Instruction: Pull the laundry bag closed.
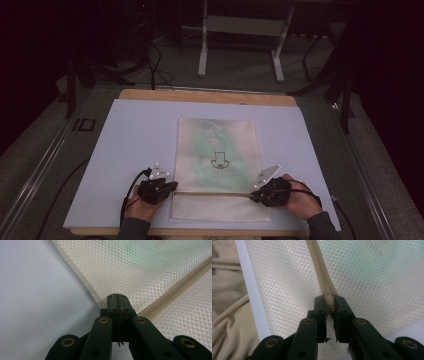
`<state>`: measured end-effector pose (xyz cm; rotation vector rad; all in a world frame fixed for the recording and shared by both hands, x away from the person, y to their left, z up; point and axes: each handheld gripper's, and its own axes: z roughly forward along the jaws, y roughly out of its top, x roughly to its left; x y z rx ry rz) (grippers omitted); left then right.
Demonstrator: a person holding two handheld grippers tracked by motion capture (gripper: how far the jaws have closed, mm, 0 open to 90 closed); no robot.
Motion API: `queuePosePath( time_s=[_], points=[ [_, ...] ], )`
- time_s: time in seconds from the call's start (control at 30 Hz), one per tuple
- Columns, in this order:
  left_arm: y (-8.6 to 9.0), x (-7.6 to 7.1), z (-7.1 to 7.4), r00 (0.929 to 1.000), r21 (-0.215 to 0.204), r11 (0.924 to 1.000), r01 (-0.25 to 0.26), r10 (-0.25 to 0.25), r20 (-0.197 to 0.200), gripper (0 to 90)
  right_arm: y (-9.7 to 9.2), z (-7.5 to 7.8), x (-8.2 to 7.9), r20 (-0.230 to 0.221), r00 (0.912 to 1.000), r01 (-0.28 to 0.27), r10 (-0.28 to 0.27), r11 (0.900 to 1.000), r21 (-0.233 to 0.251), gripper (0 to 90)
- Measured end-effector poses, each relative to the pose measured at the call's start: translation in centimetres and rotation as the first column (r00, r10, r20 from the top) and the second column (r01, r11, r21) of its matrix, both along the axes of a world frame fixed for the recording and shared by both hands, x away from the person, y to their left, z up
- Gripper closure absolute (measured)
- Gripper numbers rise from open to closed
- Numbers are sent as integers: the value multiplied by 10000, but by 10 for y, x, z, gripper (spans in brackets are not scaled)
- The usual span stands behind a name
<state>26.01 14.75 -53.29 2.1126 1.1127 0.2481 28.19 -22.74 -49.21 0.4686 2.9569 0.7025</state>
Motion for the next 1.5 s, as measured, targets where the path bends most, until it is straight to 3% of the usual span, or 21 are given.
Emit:
queuePosePath(
  time_s=[0.47,0.53,0.77,1.17,1.37,1.4,1.5],
  points=[
    [0,0,0,10000,-2,10000,9,-9,-14,895,-13,0,-1,-124,9997,212,-210,9996,184,821],
    [0,0,0,10000,-9,10000,3,-3,-20,895,-16,-1,-1,-126,9992,369,-372,9991,-199,821],
    [0,0,0,10000,28,10000,12,-12,-18,895,-34,-3,-3,-135,9966,811,-813,9966,-165,821],
    [0,0,0,10000,44,10000,5,-5,8,895,-35,-5,1,61,9947,1025,-1024,9945,-221,818],
    [0,0,0,10000,0,10000,41,-41,18,892,-39,-8,1,-90,9941,1079,-1077,9939,250,732],
    [1,0,0,10000,-53,10000,46,-46,-16,890,-44,-7,3,-90,9918,1281,-1278,9893,698,667],
    [2,1,-1,9999,-200,9997,116,-117,-19,882,-47,-6,3,-86,9894,1450,-1451,9811,1281,623]
  ],
)
